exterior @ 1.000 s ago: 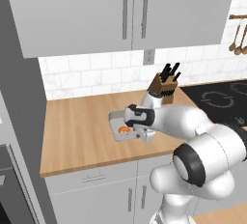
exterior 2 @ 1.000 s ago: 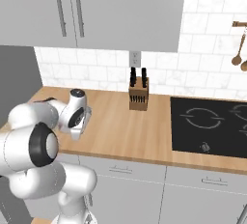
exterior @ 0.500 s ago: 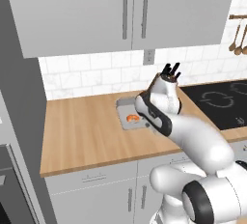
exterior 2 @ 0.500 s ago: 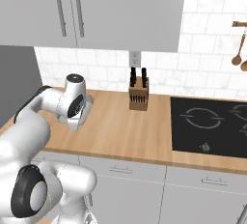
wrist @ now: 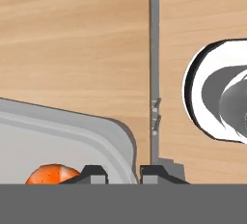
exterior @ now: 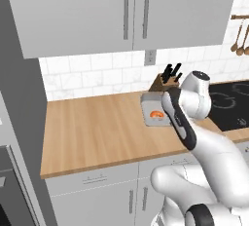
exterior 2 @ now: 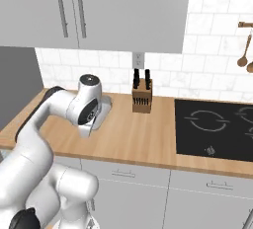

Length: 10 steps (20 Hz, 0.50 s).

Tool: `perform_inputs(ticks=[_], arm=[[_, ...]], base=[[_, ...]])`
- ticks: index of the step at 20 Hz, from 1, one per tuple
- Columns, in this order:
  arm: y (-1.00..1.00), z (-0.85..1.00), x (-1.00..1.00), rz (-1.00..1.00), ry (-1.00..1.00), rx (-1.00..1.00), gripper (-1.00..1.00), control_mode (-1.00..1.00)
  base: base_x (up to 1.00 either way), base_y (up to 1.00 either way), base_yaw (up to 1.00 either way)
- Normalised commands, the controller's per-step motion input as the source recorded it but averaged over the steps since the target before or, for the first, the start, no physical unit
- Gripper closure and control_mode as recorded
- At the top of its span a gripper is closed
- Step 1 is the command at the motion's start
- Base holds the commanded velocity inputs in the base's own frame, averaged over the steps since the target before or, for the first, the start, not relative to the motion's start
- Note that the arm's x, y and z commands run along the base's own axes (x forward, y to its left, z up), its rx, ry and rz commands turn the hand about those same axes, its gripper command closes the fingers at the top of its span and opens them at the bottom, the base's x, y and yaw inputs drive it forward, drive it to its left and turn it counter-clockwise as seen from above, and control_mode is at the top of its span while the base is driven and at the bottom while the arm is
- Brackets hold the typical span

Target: Take the meat container that has the shrimp and place it on the second highest rack of the freezer. Then take the vegetable container that has the lemon and corn and place it on the highest rack of the freezer.

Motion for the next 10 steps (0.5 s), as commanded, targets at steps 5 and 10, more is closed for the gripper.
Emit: perform_inputs(ticks=[5,10], arm=[[-0.13,0.45,-0.79,-0.01,0.00,0.00,1.00,-1.00],[0.00,0.41,-0.81,0.01,-0.11,-0.03,1.00,-1.00]], base=[[0.00,0.00,0.00],[0.00,0.00,0.00]])
